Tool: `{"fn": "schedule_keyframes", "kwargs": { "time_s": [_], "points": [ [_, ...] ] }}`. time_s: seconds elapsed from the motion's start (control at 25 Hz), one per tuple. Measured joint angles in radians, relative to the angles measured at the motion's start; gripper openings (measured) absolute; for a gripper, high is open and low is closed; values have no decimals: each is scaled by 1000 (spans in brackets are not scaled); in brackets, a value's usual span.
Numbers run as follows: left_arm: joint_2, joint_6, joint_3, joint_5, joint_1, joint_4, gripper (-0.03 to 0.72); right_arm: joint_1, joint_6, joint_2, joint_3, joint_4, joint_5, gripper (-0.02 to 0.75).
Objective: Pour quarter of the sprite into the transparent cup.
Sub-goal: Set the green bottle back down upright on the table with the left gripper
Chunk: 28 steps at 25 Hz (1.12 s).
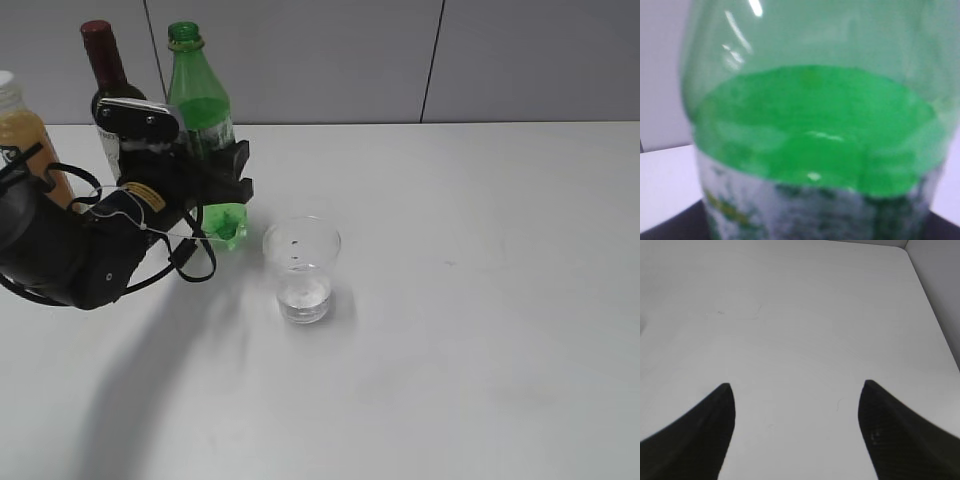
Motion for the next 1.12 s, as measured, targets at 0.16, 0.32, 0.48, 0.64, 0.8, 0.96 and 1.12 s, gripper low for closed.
{"fn": "schedule_keyframes", "kwargs": {
  "time_s": [0.16,0.32,0.48,0.64,0.8,0.96,1.12],
  "points": [
    [0,0,0,-1,0,4,458,0,0,0,0,0,0,593],
    [0,0,0,-1,0,5,459,0,0,0,0,0,0,593],
    [0,0,-1,-13,0,5,620,0,-1,0,0,0,0,593],
    [-1,0,-6,-26,0,8,657,0,-1,0,0,0,0,593],
    [-7,0,-3,-26,0,9,659,0,-1,0,0,0,0,593],
    [-41,0,47,-29,0,9,659,0,-1,0,0,0,0,593],
    [-82,0,118,-50,0,12,659,0,-1,0,0,0,0,593]
  ]
}}
